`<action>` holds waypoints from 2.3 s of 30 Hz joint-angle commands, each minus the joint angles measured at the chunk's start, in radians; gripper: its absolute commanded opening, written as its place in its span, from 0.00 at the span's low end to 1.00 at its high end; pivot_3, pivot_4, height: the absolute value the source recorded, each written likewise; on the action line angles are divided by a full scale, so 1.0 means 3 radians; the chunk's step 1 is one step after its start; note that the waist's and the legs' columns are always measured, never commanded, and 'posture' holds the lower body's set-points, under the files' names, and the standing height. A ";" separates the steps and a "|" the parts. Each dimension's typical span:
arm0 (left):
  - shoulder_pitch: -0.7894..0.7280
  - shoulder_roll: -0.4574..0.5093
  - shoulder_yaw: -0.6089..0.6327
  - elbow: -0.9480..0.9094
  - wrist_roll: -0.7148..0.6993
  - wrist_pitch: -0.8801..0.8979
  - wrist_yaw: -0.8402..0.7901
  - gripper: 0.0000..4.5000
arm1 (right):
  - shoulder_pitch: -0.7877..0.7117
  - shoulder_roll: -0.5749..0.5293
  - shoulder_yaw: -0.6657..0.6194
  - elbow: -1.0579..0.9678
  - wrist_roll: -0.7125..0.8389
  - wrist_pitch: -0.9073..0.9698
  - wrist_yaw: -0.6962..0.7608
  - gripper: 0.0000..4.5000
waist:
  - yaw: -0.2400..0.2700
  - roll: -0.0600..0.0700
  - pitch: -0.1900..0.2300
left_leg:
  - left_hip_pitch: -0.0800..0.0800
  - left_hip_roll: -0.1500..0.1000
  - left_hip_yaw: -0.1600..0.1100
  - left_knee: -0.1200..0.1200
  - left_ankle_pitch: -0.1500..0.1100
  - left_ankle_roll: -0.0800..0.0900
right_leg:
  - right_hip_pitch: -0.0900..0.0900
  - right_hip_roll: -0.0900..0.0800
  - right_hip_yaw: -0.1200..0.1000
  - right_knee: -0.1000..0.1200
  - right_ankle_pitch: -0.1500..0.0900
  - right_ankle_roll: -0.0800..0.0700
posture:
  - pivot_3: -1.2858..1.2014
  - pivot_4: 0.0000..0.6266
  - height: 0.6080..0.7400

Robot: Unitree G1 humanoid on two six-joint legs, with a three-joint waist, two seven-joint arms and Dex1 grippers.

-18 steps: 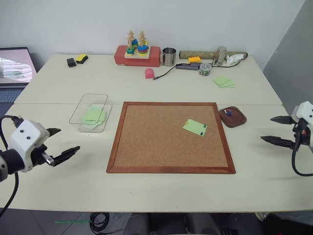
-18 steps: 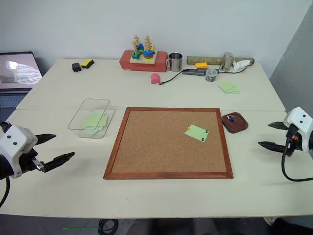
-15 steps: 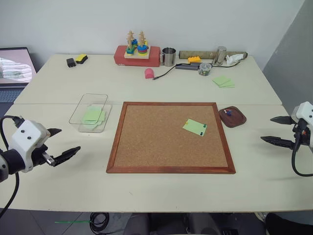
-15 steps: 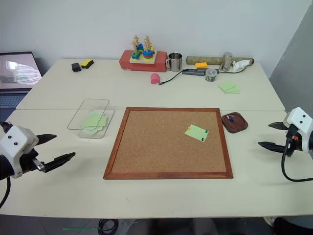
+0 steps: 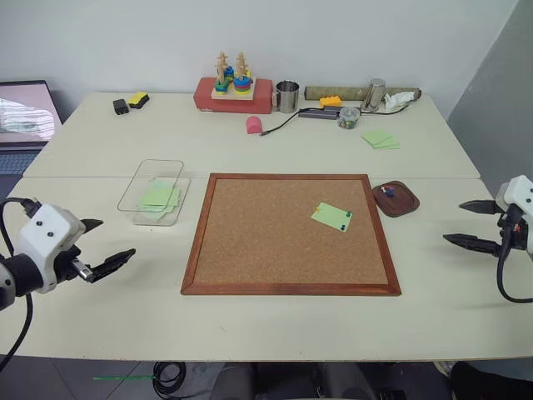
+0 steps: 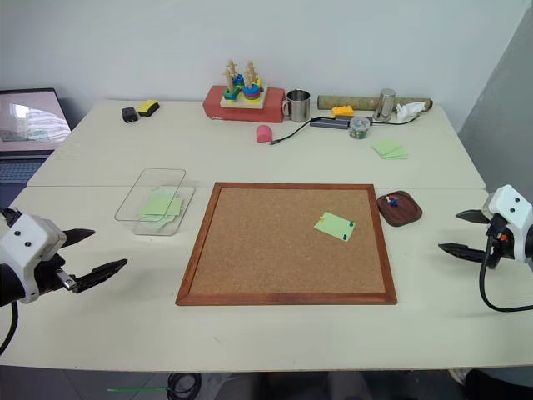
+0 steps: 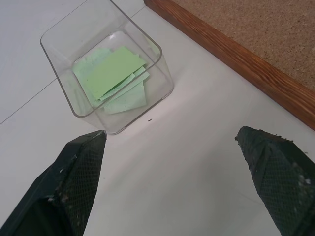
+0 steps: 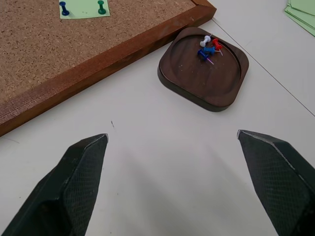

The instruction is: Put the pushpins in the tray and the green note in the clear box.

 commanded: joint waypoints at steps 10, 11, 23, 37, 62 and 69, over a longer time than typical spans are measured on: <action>-0.0204 -0.0003 0.0025 -0.0037 -0.0195 0.0058 -0.0091 1.00 | 0.0008 0.0013 -0.0149 -0.0101 0.0068 -0.0029 -0.0051 0.98 | 0.0000 0.0000 0.0000 | -0.0001 0.0000 0.0001 0.0000 0.0000 0.0000 | -0.0001 0.0000 0.0001 0.0001 0.0000 0.0000 | 0.52 0.24 1.00; -0.0228 -0.0002 0.0013 -0.0056 -0.0222 0.0083 -0.0094 1.00 | 0.0019 0.0017 -0.0152 -0.0113 0.0071 -0.0027 -0.0055 0.98 | 0.0000 0.0000 0.0000 | -0.0001 0.0000 0.0002 0.0000 0.0000 0.0000 | -0.0001 0.0000 0.0001 0.0001 0.0000 0.0000 | 0.52 0.24 1.00; -0.0598 -0.0039 -0.0428 -0.0440 -0.0477 0.0324 -0.0096 1.00 | 0.0164 0.0065 -0.0267 -0.0361 0.0137 0.0027 -0.0100 0.98 | 0.0003 0.0000 0.0000 | -0.0001 0.0000 0.0002 0.0002 0.0000 0.0000 | -0.0001 0.0000 0.0003 0.0001 0.0003 0.0004 | 0.52 0.24 1.00; -0.1627 -0.0999 -0.1912 -0.0265 -0.0170 0.0381 0.0293 0.42 | 0.0479 0.0254 -0.0434 -0.1004 0.0275 0.0191 -0.0330 1.00 | 0.0051 -0.0003 -0.0002 | -0.0004 -0.0003 0.0004 0.0007 0.0000 0.0000 | 0.0001 0.0001 0.0007 0.0001 0.0009 0.0014 | 0.52 0.24 1.00; -0.2089 -0.2180 -0.2448 0.1174 0.0364 -0.0503 0.0376 0.00 | 0.0063 0.0963 0.0315 -0.1958 0.0535 0.0892 -0.0773 1.00 | 0.0059 -0.0001 -0.0004 | -0.0006 -0.0006 -0.0003 0.0009 0.0001 0.0000 | 0.0001 0.0003 0.0004 0.0000 0.0011 0.0017 | 0.52 0.24 1.00; -0.2066 -0.2210 -0.2534 0.1414 0.0587 -0.0549 0.0471 0.00 | -0.0442 0.1263 0.0780 -0.1521 0.0175 0.0905 -0.1022 1.00 | 0.0056 -0.0001 -0.0008 | -0.0003 -0.0006 -0.0004 0.0009 0.0001 0.0001 | 0.0002 0.0003 0.0004 0.0001 0.0012 0.0017 | 0.52 0.24 1.00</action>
